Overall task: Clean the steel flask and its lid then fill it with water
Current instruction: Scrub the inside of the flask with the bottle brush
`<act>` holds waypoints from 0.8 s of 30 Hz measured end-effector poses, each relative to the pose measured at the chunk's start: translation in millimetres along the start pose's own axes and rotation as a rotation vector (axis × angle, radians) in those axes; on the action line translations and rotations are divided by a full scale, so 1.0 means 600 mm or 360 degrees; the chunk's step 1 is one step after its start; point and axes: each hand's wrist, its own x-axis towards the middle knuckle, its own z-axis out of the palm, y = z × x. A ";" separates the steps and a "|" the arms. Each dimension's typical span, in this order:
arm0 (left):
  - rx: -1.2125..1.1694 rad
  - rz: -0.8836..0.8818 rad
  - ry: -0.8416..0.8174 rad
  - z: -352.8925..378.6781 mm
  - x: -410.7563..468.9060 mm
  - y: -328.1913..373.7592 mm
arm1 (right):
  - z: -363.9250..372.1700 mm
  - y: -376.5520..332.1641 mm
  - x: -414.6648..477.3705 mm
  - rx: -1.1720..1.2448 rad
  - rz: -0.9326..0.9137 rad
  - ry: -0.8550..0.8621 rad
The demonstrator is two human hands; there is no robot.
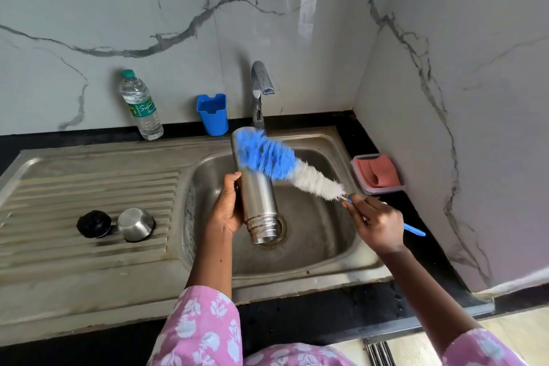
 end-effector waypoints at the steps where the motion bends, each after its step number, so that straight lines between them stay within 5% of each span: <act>1: 0.0013 0.0025 -0.0005 -0.001 -0.001 0.001 | -0.005 0.003 -0.007 0.0030 -0.0064 -0.0009; 24: 0.0215 -0.0108 0.0092 0.019 -0.020 -0.005 | 0.026 -0.012 0.013 -0.0066 0.0132 0.0069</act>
